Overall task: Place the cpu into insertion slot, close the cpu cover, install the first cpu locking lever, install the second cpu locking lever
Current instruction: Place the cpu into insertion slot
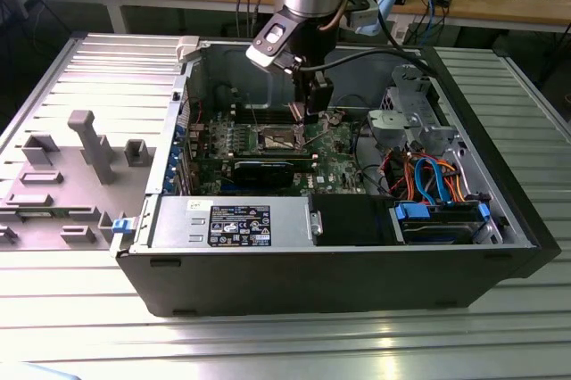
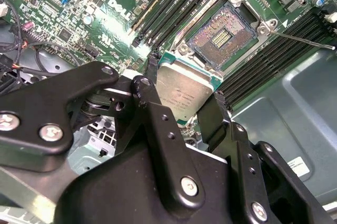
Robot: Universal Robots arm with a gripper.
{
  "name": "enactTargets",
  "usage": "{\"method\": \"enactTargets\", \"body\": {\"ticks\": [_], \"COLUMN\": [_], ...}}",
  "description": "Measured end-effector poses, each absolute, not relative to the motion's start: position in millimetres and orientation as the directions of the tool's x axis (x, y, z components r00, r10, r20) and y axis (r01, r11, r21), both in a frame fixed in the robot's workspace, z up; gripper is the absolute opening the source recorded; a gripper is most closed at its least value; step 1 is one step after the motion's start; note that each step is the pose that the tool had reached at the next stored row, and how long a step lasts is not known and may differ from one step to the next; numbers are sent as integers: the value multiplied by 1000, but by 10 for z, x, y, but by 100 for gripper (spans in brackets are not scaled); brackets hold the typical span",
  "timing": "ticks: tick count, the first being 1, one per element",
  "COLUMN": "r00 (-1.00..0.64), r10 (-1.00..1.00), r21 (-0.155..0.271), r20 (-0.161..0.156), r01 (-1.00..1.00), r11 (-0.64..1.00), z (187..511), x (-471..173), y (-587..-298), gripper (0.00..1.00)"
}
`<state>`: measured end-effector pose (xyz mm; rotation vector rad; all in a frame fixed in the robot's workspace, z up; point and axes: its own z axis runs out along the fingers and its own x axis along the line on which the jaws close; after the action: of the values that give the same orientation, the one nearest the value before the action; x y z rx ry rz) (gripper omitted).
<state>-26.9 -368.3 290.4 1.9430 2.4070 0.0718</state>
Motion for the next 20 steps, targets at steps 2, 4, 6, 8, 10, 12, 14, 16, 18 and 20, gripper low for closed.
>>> {"method": "enactTargets", "body": {"ticks": [2,4,6,8,10,12,14,16,18,20], "r00": [-207,-201,-198,-194,-190,-187,-181,-178,-176,-171], "r10": [978,979,980,981,982,982,983,984,984,985], "r21": [66,66,66,66,66,66,66,66,66,66], "r20": [-8,-8,-8,-8,-8,-8,-8,-8,-8,-8], "r01": [976,977,978,979,980,980,981,982,982,983], "r11": [207,201,198,194,190,187,181,178,176,171], "z": [2903,2901,2901,2900,2899,2898,2897,2896,2896,2895], "x": [-269,-269,-269,-269,-269,-269,-269,-269,-269,-269], "y": [-3683,-3683,-3683,-3683,-3683,-3683,-3683,-3683,-3683,-3683], "gripper": [55,55,55,55,55,55,55,55,55,55]}}
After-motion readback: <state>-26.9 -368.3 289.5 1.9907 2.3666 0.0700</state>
